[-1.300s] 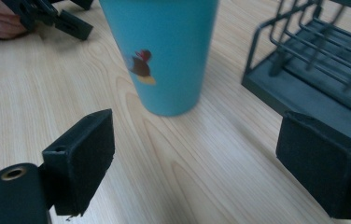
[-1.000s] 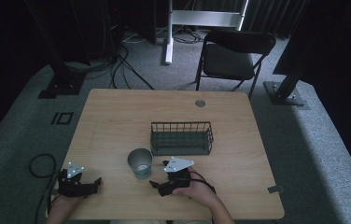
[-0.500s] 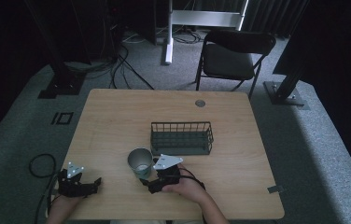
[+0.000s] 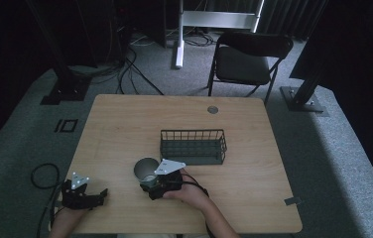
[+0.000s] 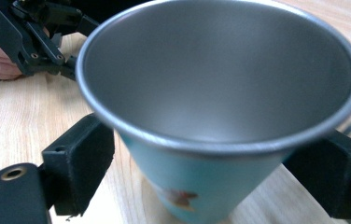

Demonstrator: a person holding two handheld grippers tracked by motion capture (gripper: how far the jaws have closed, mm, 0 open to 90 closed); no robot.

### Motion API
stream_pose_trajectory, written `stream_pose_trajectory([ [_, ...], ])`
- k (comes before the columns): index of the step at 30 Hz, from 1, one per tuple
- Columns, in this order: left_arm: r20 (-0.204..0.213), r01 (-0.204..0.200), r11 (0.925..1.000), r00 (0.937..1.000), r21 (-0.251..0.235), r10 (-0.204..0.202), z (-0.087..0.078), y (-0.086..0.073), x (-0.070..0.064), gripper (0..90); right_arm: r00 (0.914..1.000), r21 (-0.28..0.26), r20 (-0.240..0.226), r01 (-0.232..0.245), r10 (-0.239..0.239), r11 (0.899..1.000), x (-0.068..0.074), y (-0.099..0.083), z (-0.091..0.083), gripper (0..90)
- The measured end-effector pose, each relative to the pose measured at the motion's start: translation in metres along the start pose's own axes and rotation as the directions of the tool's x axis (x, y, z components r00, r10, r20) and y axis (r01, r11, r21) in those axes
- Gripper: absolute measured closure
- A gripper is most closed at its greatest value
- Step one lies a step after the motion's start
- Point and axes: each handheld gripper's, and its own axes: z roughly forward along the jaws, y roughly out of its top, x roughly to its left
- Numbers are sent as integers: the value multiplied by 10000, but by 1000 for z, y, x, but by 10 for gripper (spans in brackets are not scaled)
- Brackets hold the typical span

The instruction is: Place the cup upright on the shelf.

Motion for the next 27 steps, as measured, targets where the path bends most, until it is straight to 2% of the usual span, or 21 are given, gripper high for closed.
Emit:
stream_pose_trajectory([
  [6, 0, 8, 10000, 10000, -5, -8, 0, 0, 0, 14, 9998, -272, -48, -185, 183, 9995, 2, 8, 7, 112],
  [7, -1, 9, 10000, 10000, -7, -9, 0, 0, 0, 14, 9997, -311, -50, -236, 234, 9992, 2, 9, 8, 134],
  [11, 0, 10, 10000, 10000, -7, -10, 0, 0, 0, 14, 9999, -286, 113, -89, 92, 9996, 3, 13, 10, 137],
  [17, -12, -22, 10000, 10000, -10, 22, 0, 0, 0, 14, 9999, -601, 85, -112, 117, 9981, 3, 31, 0, 139],
  [20, 1, 12, 10000, 10000, -11, -12, 0, 0, 0, 14, 9999, -679, 112, -87, 95, 9977, 3, 33, -1, 139],
  [22, 1, -8, 10000, 10000, 4, 8, 0, 0, 0, 14, 10000, -781, 80, 26, -20, 9969, 4, 45, -8, 139],
  [27, 2, -7, 10000, 10000, 12, 7, 0, 0, 0, 14, 9998, -1041, 176, 17, 1, 9946, 4, 60, -17, 139],
])
